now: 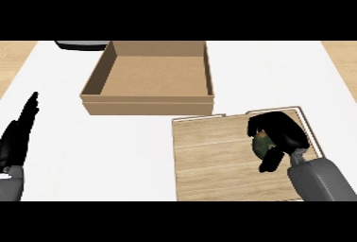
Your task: Pick the squash from the tray and place it in the cardboard box
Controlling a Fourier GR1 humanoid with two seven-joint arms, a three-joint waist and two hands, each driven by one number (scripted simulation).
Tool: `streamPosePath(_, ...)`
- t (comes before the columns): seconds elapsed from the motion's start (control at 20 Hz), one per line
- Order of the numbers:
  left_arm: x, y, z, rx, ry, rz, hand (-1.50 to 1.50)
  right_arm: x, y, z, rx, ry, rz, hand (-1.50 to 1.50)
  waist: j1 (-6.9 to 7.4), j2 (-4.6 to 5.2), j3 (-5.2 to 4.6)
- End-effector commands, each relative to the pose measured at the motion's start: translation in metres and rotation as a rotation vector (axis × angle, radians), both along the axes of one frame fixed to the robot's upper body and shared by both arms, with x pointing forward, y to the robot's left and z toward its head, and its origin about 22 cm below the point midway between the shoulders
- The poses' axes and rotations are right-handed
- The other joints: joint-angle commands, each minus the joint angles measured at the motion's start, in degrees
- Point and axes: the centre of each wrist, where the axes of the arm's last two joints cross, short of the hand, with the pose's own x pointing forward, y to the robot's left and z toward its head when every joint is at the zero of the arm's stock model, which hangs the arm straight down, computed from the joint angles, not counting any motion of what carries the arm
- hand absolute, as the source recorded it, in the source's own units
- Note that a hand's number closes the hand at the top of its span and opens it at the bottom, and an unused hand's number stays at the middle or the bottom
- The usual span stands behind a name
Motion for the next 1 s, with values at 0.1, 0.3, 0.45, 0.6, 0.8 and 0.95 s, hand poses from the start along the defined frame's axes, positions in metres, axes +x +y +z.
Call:
streamPosePath(0.1,-0.006,0.009,-0.013,0.018,-0.002,0.005,0.0,0.01,-0.004,0.007,-0.04,-0.181,-0.026,1.5,-0.11,0.29,0.35)
streamPosePath(0.3,-0.012,0.003,-0.012,0.005,0.005,0.003,0.0,-0.004,0.041,0.016,-0.083,-0.179,-0.315,1.5,-0.32,-0.15,0.22)
streamPosePath(0.45,-0.006,0.013,-0.001,0.029,0.012,0.042,0.0,-0.006,0.063,0.016,-0.126,-0.075,-0.568,1.5,-1.86,-0.88,-0.09)
streamPosePath(0.6,-0.011,0.01,-0.007,0.013,0.029,0.032,0.0,-0.01,0.094,0.031,-0.189,-0.088,-0.743,1.5,-1.65,-1.26,-0.2)
streamPosePath(0.8,-0.006,-0.004,-0.011,-0.001,0.036,0.016,0.0,-0.017,0.141,0.106,-0.193,-0.268,-0.843,1.5,-0.44,-0.83,0.08)
streamPosePath(0.95,0.002,-0.003,0.004,0.023,0.0,-0.014,0.0,-0.023,0.183,0.141,-0.228,-0.437,-0.795,1.5,1.16,-0.21,0.17)
